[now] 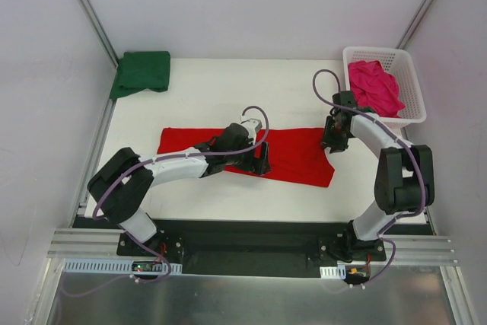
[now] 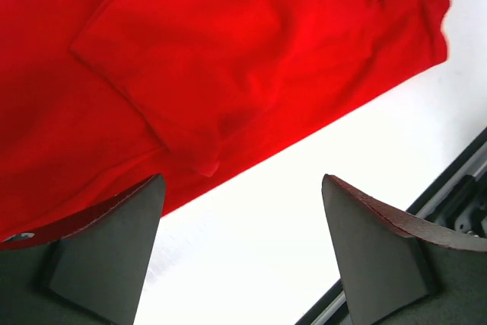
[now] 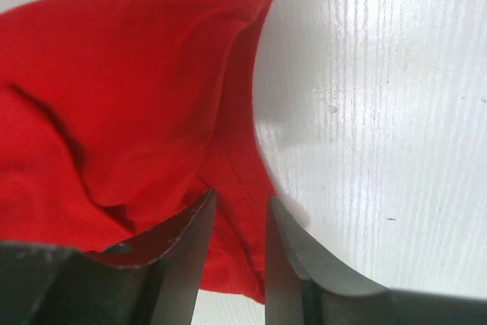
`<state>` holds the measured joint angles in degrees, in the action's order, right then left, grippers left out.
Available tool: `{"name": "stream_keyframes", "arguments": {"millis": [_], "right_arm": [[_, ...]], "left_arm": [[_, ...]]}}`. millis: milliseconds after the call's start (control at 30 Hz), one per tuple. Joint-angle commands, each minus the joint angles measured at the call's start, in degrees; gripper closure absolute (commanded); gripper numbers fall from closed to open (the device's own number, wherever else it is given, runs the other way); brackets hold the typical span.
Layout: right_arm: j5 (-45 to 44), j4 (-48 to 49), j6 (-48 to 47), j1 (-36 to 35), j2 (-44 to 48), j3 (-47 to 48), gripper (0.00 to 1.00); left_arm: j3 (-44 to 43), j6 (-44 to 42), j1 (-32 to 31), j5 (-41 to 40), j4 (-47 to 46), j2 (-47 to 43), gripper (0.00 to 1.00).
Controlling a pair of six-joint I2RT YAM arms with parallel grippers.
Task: Fold and stack the t-shirts
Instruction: Fold the other side of the tshirt into a rectangle
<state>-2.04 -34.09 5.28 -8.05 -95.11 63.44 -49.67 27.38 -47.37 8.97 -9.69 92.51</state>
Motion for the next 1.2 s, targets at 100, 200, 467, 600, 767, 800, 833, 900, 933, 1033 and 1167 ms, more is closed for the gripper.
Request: {"name": "stream_keyframes", "arguments": {"millis": [100, 200, 467, 600, 767, 800, 833, 900, 933, 1033, 1167], "right_arm": [[1.4, -1.5, 0.7, -2.8, 9.0, 0.3, 0.64], [5.2, -0.4, 1.2, -4.2, 11.2, -1.6, 0.64], [6.6, 5.8, 1.9, -9.1, 11.5, -7.6, 0.64], [7.7, 7.7, 2.7, -9.2, 10.1, -8.9, 0.65], [9.8, 10.3, 3.1, -9.2, 7.7, -9.6, 0.65], [10.0, 10.6, 3.2, -9.3, 7.5, -9.6, 0.65], [10.1, 10.8, 3.2, -9.2, 7.2, -9.6, 0.65], [10.3, 11.0, 3.2, -9.3, 7.0, -9.5, 0.65], [10.4, 11.0, 3.2, -9.3, 6.9, -9.5, 0.65], [10.9, 11.0, 3.2, -9.3, 6.5, -9.4, 0.65], [11.4, 10.9, 3.2, -9.3, 6.4, -9.7, 0.65]], "left_arm": [[0.4, 0.3, -0.7, -0.4, 1.5, -6.1, 0.14], [-0.2, -0.2, -0.7, -1.1, 1.6, -5.9, 0.14], [-1.8, -1.3, -0.7, -1.4, 1.7, -2.7, 0.15], [-0.7, -1.0, -0.7, -2.1, 1.6, -2.4, 0.15], [0.7, -1.4, -0.7, -3.0, 1.4, -2.2, 0.27], [0.8, -1.4, -0.7, -3.4, 1.4, -2.2, 0.31], [0.8, -1.4, -0.7, -3.5, 1.3, -2.2, 0.34], [1.0, -1.3, -0.7, -3.7, 1.2, -2.1, 0.41], [0.9, -1.3, -0.7, -3.6, 1.0, -1.6, 0.41], [0.5, -1.2, -0.7, -3.1, 0.9, -0.8, 0.42], [0.4, -0.9, -0.7, -3.0, 0.5, -0.1, 0.42]]}}
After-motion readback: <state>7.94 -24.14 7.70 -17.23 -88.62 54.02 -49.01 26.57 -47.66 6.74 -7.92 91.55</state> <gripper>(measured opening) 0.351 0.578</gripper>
